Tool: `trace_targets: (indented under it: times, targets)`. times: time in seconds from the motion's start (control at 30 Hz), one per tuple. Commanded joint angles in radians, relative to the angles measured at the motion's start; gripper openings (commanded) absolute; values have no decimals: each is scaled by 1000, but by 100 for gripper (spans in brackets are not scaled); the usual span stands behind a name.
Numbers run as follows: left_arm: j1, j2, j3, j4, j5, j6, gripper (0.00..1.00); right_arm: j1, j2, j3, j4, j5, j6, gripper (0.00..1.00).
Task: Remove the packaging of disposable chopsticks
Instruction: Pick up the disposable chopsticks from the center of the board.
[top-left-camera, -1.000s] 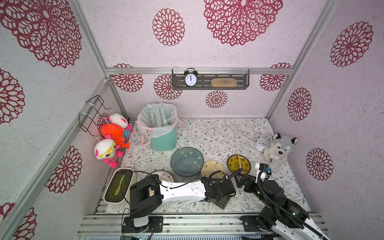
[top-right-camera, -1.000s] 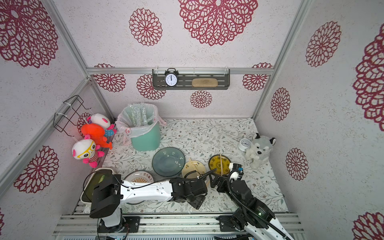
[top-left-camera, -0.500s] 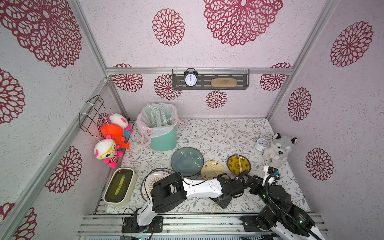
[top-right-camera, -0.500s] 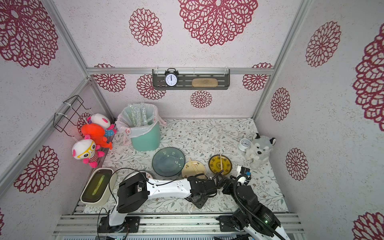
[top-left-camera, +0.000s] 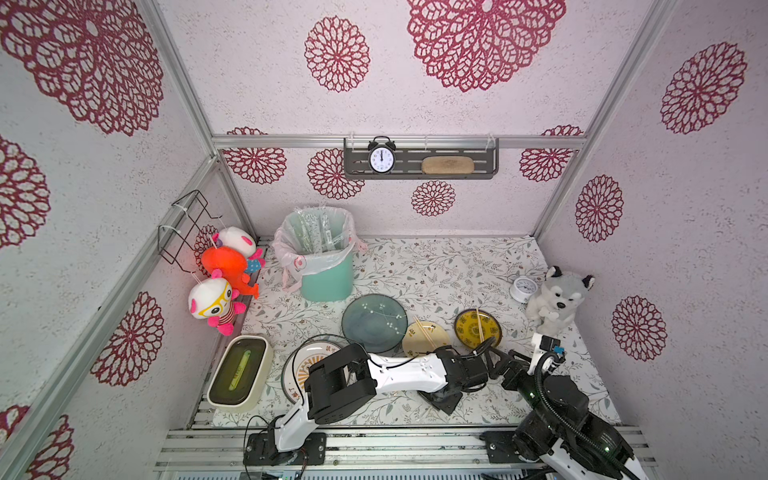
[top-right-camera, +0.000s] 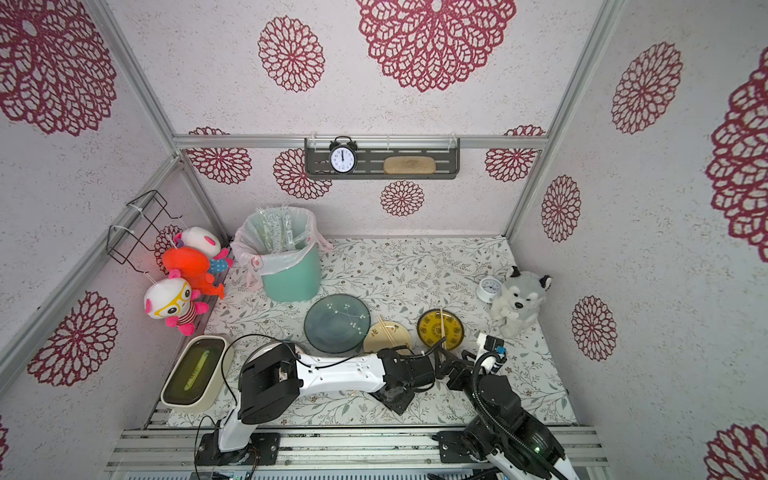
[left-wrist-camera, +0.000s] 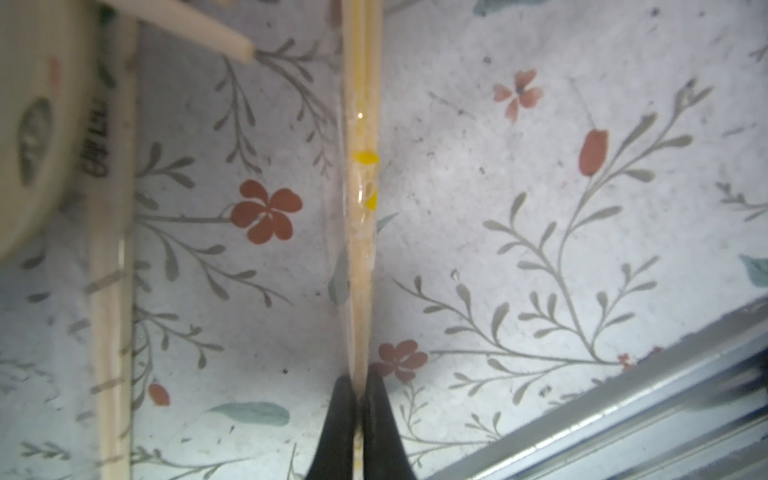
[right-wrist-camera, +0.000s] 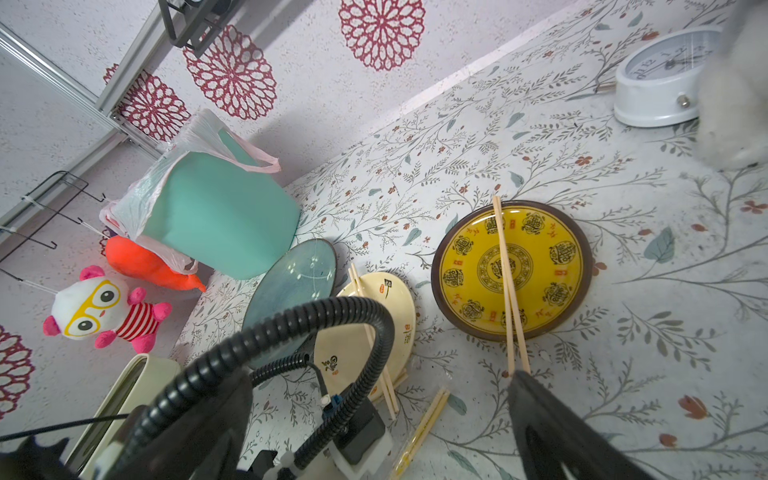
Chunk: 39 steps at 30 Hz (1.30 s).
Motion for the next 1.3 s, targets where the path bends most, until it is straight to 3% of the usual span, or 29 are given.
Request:
trace_targets:
  times: [0.0, 0.2, 0.5, 0.67, 0.9, 1.0, 1.07, 1.17, 1.27]
  targets:
    - [4, -22, -79, -16, -114, 30, 0, 3, -8, 5, 80, 21, 0, 97]
    - [-7, -238, -174, 227, -140, 106, 0, 3, -9, -33, 126, 62, -6, 97]
    - [4, -308, -240, 335, 39, 212, 0, 3, -9, -39, 156, 99, -19, 97]
    - [20, -371, -323, 444, -18, 216, 0, 3, -9, -62, 201, 60, -22, 97]
    - [60, -644, -525, 730, -163, 226, 0, 2, -7, -180, 605, -224, -111, 99]
    - [136, -748, -634, 906, -91, 234, 0, 3, 7, -222, 792, -343, -163, 99]
    - [161, -801, -669, 977, -42, 273, 0, 3, 75, -216, 879, -398, -203, 98]
    - [175, -866, -694, 1033, -60, 329, 0, 2, 249, -234, 1122, -507, -245, 98]
    - [271, -924, -725, 1082, 11, 301, 0, 2, 480, -207, 1318, -644, -270, 94]
